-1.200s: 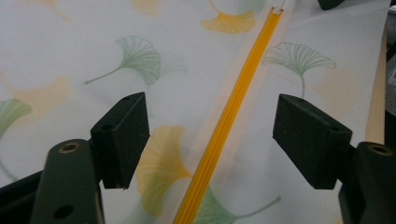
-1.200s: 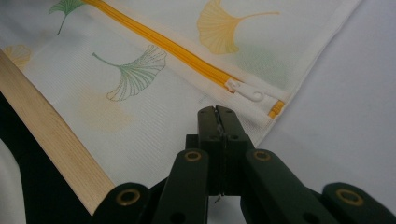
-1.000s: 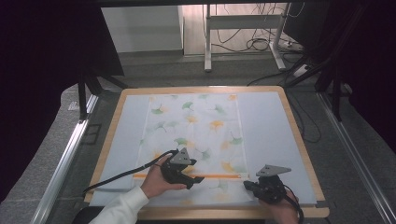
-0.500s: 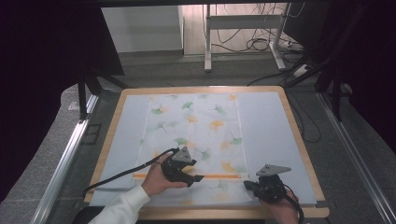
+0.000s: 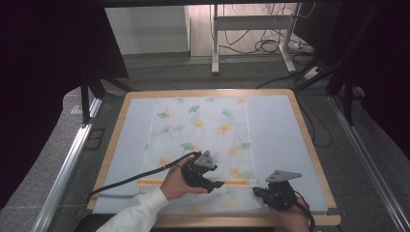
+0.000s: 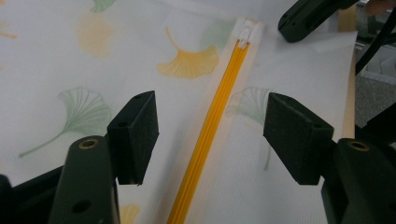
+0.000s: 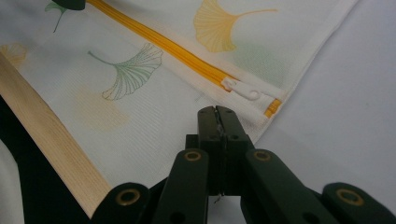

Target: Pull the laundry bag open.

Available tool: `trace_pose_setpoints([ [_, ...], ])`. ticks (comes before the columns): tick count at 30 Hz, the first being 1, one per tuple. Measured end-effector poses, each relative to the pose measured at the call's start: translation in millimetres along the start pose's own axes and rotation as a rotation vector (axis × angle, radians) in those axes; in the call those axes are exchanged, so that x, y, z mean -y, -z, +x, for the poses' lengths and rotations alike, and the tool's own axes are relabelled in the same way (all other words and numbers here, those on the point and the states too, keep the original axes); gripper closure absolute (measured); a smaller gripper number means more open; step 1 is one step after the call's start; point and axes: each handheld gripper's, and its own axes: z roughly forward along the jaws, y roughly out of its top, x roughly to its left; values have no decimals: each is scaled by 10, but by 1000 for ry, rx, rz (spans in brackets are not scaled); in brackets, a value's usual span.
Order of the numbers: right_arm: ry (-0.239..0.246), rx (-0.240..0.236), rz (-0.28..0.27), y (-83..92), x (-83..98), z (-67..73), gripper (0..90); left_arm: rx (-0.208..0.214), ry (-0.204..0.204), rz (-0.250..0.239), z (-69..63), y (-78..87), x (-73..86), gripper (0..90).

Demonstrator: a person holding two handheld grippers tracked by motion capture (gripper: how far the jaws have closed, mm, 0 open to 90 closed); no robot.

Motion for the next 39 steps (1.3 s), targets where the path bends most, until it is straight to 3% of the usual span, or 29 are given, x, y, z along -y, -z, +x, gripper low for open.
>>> trace_pose_setpoints([
  [8, 0, -1, 1, -11, -3, -1, 889, 7, 4, 13, 39, -26, -5, 382],
  [9, 0, -1, 2, -13, -4, -2, 889, -14, -31, 45, 26, -64, -30, 379],
  [10, -1, -1, 2, -13, -4, -1, 889, -11, -37, 52, 23, -77, -43, 378],
  [12, 0, -1, 2, -12, -4, -2, 889, 5, -31, 39, 18, -115, -78, 376],
  [13, -1, -1, 1, -12, -3, -2, 889, 17, -6, 26, 25, -132, -87, 377],
  [19, -1, -5, 5, -18, -3, -9, 889, -14, 4, 37, 106, -195, -84, 382],
  [23, -1, -5, 5, -18, -4, -9, 889, -8, 16, 26, 132, -202, -99, 386],
  [26, -1, -6, 6, -21, -4, -8, 889, -23, -35, 63, 95, -236, -141, 383],
  [35, 0, -7, 11, -24, -1, -8, 889, 4, -73, 61, -28, -388, -333, 384],
  [37, 0, -7, 12, -27, 0, -6, 889, 20, -59, 47, -32, -391, -350, 388],
  [39, 1, -7, 12, -26, -1, -5, 889, 7, -76, 60, -35, -405, -362, 388],
])
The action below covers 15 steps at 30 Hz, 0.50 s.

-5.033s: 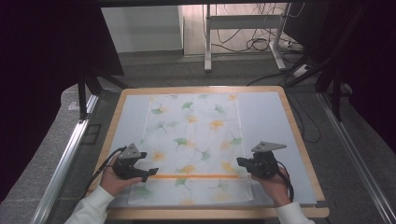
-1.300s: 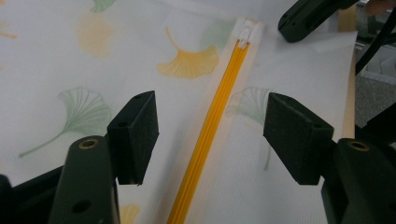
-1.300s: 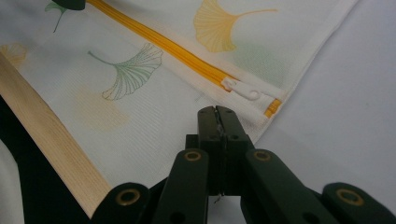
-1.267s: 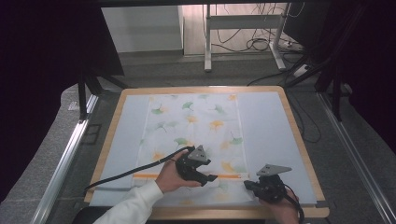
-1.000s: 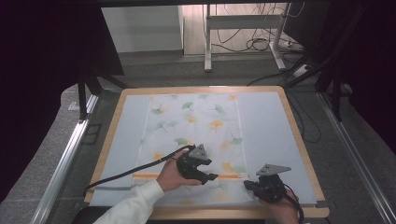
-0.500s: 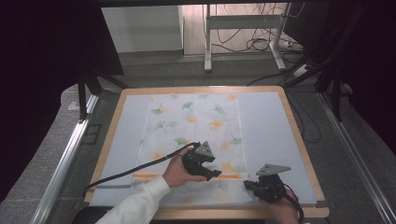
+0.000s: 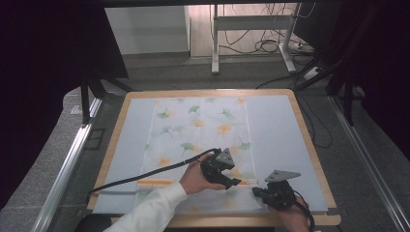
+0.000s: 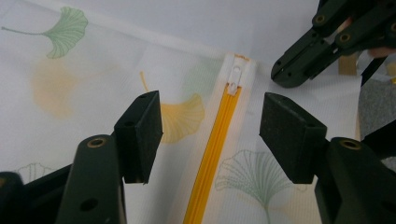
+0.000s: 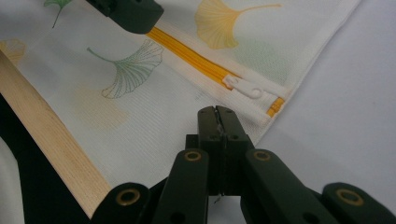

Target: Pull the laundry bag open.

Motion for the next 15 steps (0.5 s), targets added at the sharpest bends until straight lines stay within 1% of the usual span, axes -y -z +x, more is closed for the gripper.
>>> trace_pose_setpoints([
  [1, 0, 0, 0, -1, 0, 0, 889, -6, -7, 7, -14, -11, -8, 389],
  [3, 0, 1, 3, -5, -1, 2, 889, 0, -13, 8, -32, -24, -24, 389],
  [4, 1, 1, 6, -3, -2, 2, 889, 1, -25, 9, -60, -45, -52, 389],
  [5, 2, 0, 6, -3, -2, 3, 889, 1, -25, 9, -60, -45, -52, 391],
  [6, 2, -1, 6, -2, -2, 4, 889, 9, -33, 12, -77, -75, -89, 390],
  [9, 2, -1, 7, -3, -1, 3, 889, 17, -41, 15, -99, -126, -127, 402],
  [11, 6, -1, 8, -4, 1, 0, 889, 25, -33, 13, -96, -147, -141, 409],
  [12, 4, -1, 5, -6, 2, 1, 889, 29, -23, 11, -89, -160, -142, 409],
  [15, 2, -1, 7, -3, 2, 1, 889, 18, -15, 21, -55, -182, -138, 411],
])
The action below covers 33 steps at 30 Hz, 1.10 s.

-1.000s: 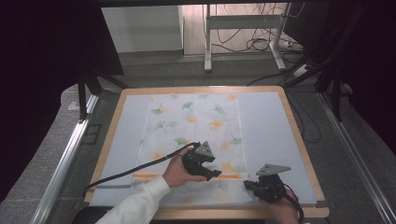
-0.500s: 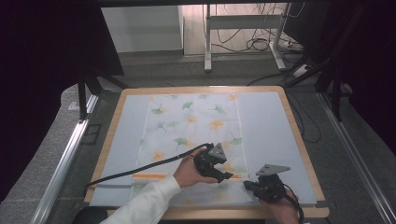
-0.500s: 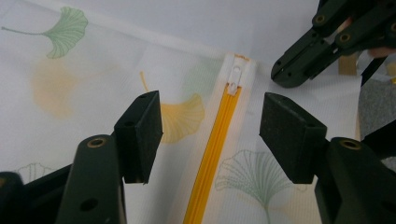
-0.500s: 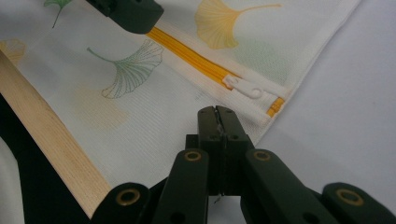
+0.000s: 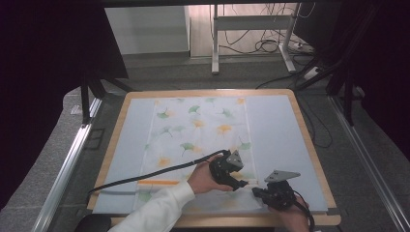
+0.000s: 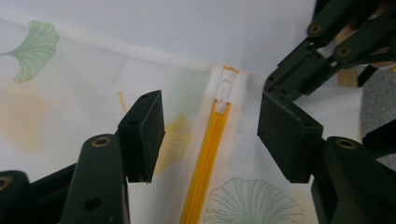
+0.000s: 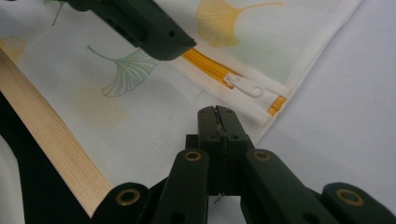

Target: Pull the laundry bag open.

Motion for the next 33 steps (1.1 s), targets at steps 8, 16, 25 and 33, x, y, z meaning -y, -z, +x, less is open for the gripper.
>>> trace_pose_setpoints([
  [8, 8, 1, 9, -10, -1, 1, 889, 7, 14, -10, 67, -64, -18, 424],
  [16, 2, 2, 29, -25, 11, -6, 889, -1, -54, 26, -36, -252, -165, 426],
  [25, 3, -4, 31, -26, 10, -11, 889, 15, -16, 21, 45, -343, -156, 453],
  [33, 2, -6, 28, -30, 9, -17, 889, 19, -11, 27, 51, -400, -136, 468],
])
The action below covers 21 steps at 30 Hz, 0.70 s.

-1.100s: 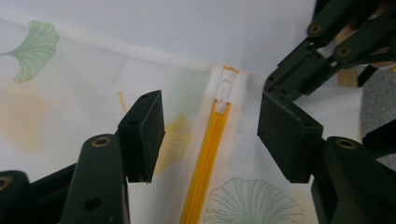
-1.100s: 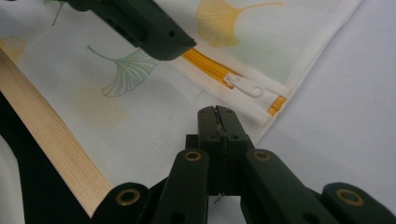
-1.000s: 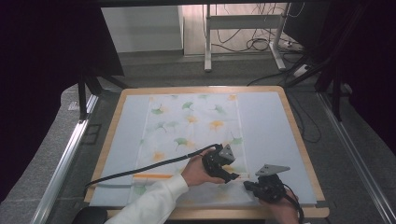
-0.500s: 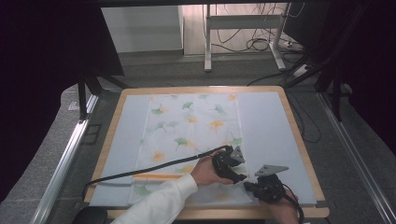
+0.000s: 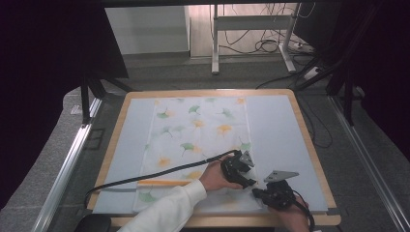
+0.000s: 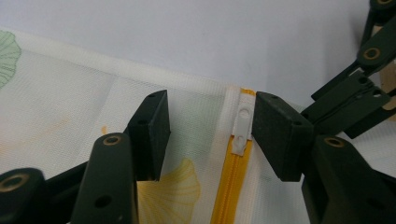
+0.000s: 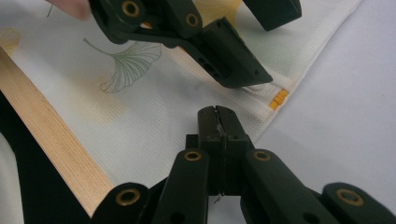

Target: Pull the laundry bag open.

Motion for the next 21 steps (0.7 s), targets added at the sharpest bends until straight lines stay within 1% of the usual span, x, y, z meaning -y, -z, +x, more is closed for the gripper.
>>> trace_pose_setpoints([
  [5, -3, 0, 2, 1, 0, 0, 889, -5, -5, 3, -14, -19, 0, 490],
  [6, -2, 0, 3, 1, 0, -2, 889, -22, -28, 13, -52, -28, -25, 496],
  [9, -2, 0, 2, 1, 0, 0, 889, -36, -56, 22, -103, -37, -57, 537],
  [11, 1, 1, 3, 2, 1, -3, 889, -22, -50, 25, -97, -37, -54, 575],
  [12, 2, 1, 3, 2, 2, -3, 889, -22, -50, 25, -97, -37, -54, 591],
  [13, 2, 0, 3, 1, 1, -4, 889, -1, -39, 28, -78, -34, -43, 610],
  [16, 4, 0, 2, 1, 1, -4, 889, 19, -29, 28, -73, -31, -42, 677],
  [18, 4, 0, 2, 1, 1, -3, 889, 26, -35, 32, -73, -23, -42, 722],
  [21, 4, -1, 2, 1, 1, -4, 889, 24, -39, 32, -73, -15, -42, 759],
])
